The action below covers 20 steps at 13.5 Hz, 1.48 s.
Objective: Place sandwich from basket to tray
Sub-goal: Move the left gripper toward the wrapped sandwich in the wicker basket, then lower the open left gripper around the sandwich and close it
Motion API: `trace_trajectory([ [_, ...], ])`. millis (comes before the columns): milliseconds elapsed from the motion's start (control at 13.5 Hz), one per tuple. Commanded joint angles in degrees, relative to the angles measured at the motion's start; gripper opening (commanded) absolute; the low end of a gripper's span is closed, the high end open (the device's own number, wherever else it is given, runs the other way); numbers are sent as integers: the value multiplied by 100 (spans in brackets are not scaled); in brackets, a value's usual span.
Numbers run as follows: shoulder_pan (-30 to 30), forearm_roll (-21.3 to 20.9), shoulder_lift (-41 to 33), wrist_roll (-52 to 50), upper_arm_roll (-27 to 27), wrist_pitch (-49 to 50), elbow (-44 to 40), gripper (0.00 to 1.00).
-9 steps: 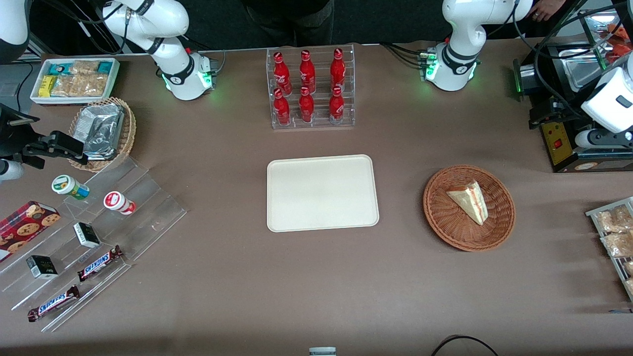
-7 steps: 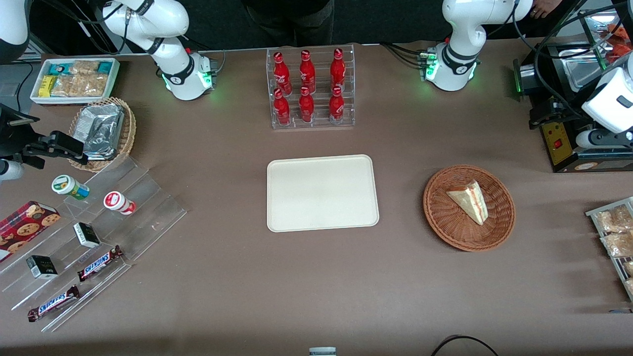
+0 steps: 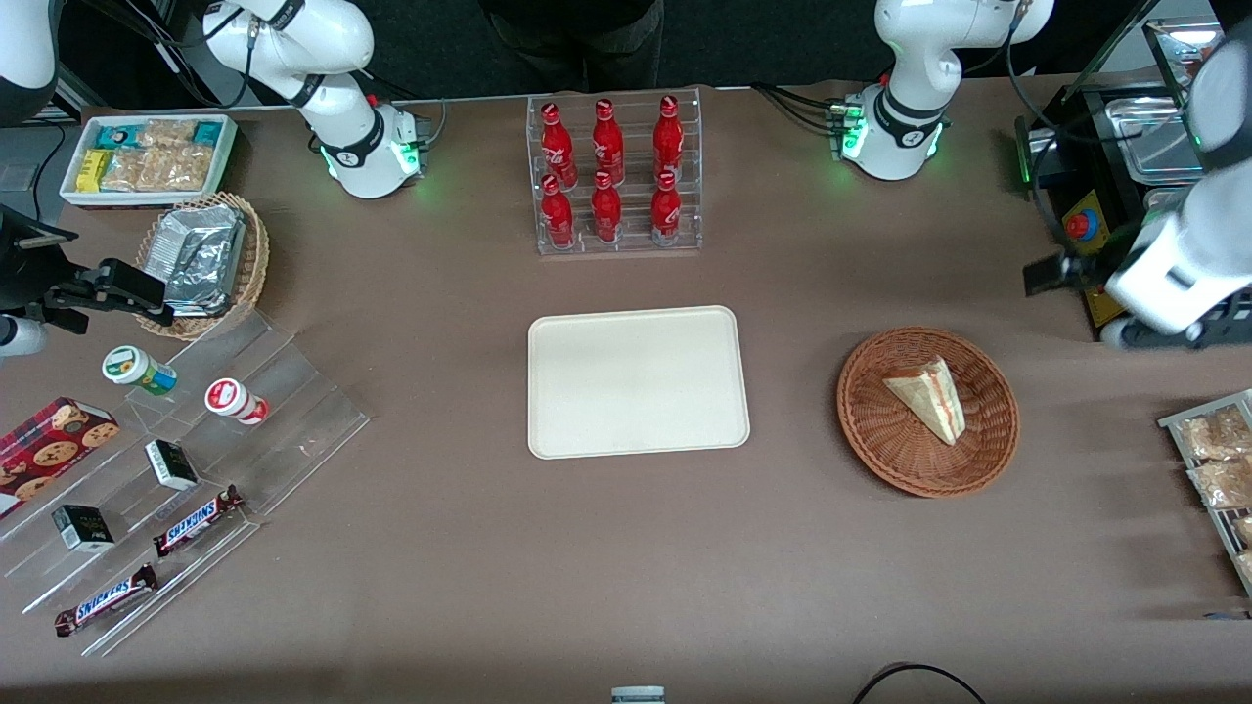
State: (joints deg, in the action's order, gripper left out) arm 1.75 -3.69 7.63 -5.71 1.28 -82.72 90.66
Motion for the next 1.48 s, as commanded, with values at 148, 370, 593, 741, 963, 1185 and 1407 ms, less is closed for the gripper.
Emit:
trace_trajectory([
  [148,149,-150,266,-1534,12,-1340,907,100],
  [370,343,-167,292,-2643,4,-2228,1698,100],
  [593,343,-141,213,-3661,4,-3606,2568,100],
  [741,334,-106,91,-4174,4,-4197,2999,100],
  [963,308,105,-85,-4438,-5,-4954,3589,100],
  [1185,299,123,-68,-4456,-5,-5393,3853,100],
  [1407,299,123,-15,-4456,-14,-5737,4134,100],
])
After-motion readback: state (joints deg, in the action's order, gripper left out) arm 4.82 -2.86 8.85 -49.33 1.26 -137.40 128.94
